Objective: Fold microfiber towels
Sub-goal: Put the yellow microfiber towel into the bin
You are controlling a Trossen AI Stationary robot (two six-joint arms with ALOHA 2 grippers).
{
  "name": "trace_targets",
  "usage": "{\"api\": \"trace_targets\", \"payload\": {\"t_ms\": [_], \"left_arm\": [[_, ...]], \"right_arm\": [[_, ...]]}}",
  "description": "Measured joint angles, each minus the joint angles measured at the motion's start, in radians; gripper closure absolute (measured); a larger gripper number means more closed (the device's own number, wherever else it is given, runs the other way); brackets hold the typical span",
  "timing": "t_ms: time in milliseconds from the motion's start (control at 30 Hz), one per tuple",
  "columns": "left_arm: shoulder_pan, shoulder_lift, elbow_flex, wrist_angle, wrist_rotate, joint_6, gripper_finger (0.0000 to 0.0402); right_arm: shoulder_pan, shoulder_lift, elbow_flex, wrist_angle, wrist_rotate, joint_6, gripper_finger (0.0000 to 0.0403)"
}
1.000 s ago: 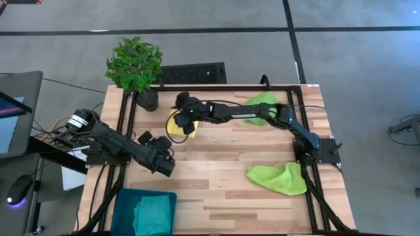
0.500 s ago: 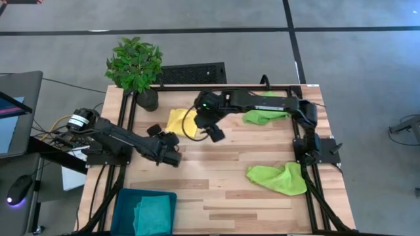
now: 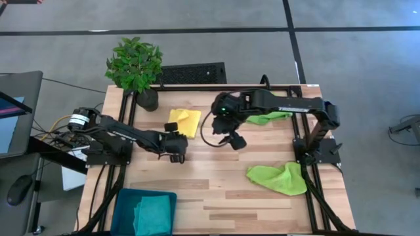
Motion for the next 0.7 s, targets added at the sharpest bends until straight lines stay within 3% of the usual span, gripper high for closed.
{"api": "trace_targets", "payload": {"t_ms": [100, 300, 700], "left_arm": [[0.016, 0.0, -0.032, 0.08, -0.018, 0.043, 0.026], [0.05, 0.0, -0.055, 0.089, -0.057, 0.067, 0.026], [0.12, 0.0, -0.093, 0.181, -0.02, 0.168, 0.026]], "right_arm": [[0.009, -0.039, -0.029, 0.007, 0.0, 0.001, 0.0159], [0.008, -0.074, -0.052, -0.023, 0.001, 0.019, 0.0159], [0.008, -0.073, -0.052, -0.049, 0.004, 0.019, 0.0159]]}}
